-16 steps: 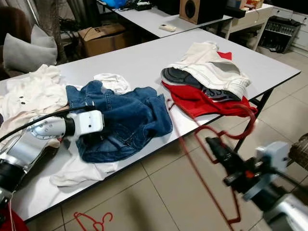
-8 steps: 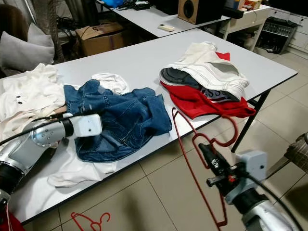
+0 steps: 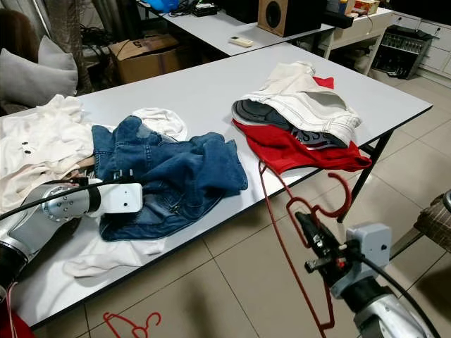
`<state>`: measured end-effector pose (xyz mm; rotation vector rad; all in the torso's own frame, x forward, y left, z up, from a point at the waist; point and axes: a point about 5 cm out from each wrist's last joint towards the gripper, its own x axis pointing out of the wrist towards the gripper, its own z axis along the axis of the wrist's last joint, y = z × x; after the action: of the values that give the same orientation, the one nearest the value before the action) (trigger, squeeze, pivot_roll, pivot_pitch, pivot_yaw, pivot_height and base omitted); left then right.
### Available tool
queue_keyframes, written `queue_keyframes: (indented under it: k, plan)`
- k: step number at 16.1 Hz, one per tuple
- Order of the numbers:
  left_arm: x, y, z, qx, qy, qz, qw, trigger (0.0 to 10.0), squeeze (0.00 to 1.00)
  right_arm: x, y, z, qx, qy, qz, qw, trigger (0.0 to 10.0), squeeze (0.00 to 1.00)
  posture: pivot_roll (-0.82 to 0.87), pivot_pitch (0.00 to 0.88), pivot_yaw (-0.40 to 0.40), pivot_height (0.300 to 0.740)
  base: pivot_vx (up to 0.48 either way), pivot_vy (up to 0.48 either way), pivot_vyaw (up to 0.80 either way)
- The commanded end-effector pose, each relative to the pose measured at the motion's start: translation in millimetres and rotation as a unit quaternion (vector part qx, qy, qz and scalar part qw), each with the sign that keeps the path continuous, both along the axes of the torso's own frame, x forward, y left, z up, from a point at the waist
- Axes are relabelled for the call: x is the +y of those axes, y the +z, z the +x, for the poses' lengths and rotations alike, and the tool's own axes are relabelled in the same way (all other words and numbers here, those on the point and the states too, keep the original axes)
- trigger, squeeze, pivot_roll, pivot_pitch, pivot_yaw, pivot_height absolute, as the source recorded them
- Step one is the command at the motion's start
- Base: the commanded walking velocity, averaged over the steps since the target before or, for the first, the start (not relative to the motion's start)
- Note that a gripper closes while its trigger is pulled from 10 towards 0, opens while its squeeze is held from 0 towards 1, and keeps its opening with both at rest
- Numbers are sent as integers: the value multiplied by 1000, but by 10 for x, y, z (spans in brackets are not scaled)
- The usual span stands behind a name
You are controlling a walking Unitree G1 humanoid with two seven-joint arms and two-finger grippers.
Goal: Hang hanger
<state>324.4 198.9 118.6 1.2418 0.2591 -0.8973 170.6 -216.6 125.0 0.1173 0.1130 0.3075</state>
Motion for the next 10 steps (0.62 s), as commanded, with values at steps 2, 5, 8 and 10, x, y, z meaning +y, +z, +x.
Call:
queue_keyframes:
  k: [2, 5, 8, 10]
  plan:
    - [10, 50, 39, 2, 10, -16, 1000, 1922, 0, -28, 40, 27, -16, 0, -3, 1000, 10000, 0, -230, 0, 70, 740, 0, 0, 0]
    - [-108, 134, 49, -5, -4, -67, 998, 0, 0, 4, 32, 16, -16, 8, -2, 1000, 10000, 0, -235, 0, 76, 740, 0, 0, 0]
    - [-120, 228, 58, -4, -12, -102, 995, 0, 0, -18, 27, 2, -16, 12, -4, 1000, 10000, 0, -234, 0, 77, 740, 0, 0, 0]
    - [-90, 212, 53, 8, -12, -92, 996, 0, 0, -12, 23, 8, -16, 17, -4, 1000, 10000, 0, -232, 0, 84, 740, 0, 0, 0]
